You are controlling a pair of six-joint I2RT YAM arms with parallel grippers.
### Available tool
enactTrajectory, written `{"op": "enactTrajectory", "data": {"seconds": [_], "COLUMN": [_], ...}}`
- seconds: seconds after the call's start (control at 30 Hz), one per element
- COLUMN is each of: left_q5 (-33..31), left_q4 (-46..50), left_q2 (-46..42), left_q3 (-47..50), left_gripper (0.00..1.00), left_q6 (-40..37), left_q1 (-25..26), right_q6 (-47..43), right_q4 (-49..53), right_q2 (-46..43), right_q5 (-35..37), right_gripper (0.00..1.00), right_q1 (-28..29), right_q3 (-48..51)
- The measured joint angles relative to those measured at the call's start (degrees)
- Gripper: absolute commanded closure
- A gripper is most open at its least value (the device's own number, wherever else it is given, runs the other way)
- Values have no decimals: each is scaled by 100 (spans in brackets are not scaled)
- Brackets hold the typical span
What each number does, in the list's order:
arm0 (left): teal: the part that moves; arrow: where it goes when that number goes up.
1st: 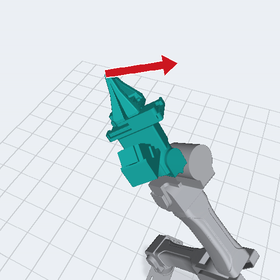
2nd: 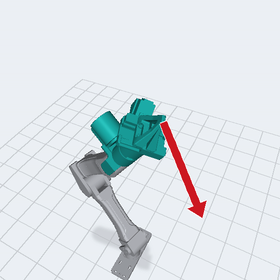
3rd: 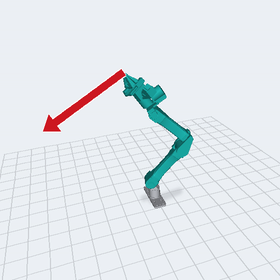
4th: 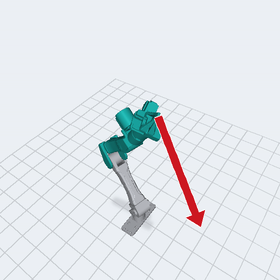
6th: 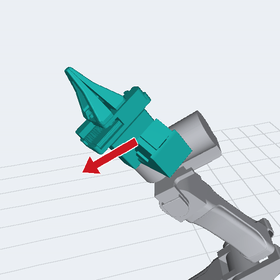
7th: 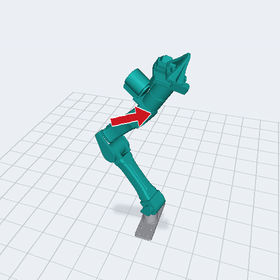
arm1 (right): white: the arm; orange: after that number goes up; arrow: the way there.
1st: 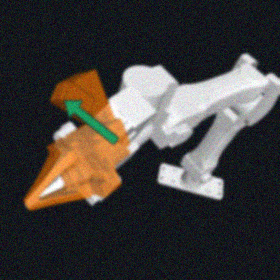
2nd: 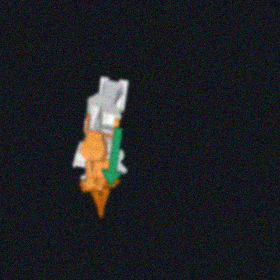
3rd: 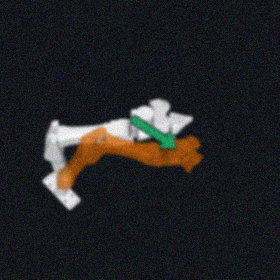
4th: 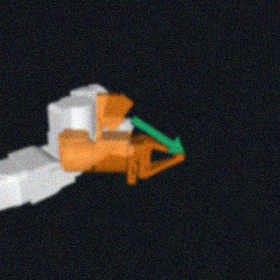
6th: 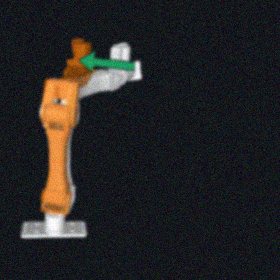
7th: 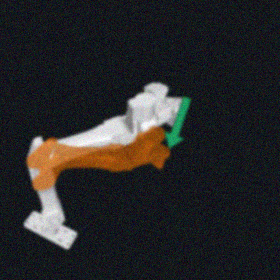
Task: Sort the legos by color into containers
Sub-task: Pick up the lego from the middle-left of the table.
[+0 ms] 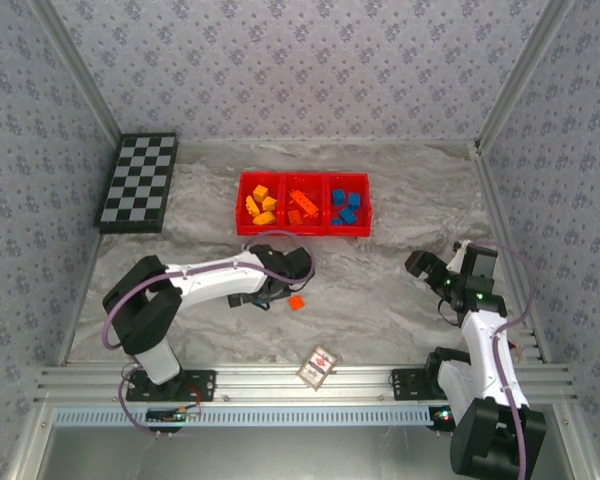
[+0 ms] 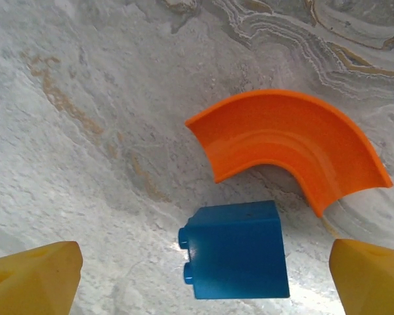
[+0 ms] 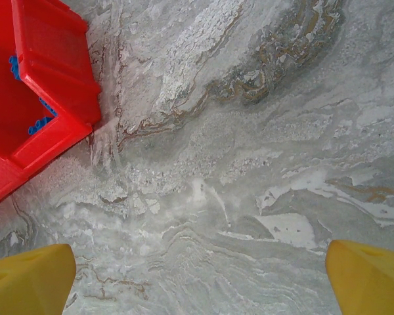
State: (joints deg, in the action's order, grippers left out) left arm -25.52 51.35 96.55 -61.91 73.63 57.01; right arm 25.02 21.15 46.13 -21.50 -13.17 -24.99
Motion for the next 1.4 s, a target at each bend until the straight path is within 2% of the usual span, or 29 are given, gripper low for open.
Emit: {"op": "enactTrajectory", "data": {"seconds": [0.2, 0.57, 1.0, 1.13, 1.4], "left_q5": [66, 319, 570, 638, 667], "left_q4": [-280, -1058, -1692, -1720, -1733], "left_q2": [-13, -140, -431, -459, -479], "left_q3": [354, 890, 1311, 1331, 1327], "left_gripper": [13, 33, 44, 55, 62], "left_q6": [352, 457, 417, 295, -13], "left_q1": [0, -42, -273, -330, -341], "right_q6": [0, 0, 0, 0, 0], "right_q4": [0, 2, 0, 0, 2], "right_q2": [0, -2, -2, -13, -37], "right_q5": [-44, -44, -44, -44, -44], "right_gripper": [0, 0, 0, 0, 0], "right_q1": [-11, -11, -11, -11, -26], "right_q3": [0, 0, 0, 0, 0]}}
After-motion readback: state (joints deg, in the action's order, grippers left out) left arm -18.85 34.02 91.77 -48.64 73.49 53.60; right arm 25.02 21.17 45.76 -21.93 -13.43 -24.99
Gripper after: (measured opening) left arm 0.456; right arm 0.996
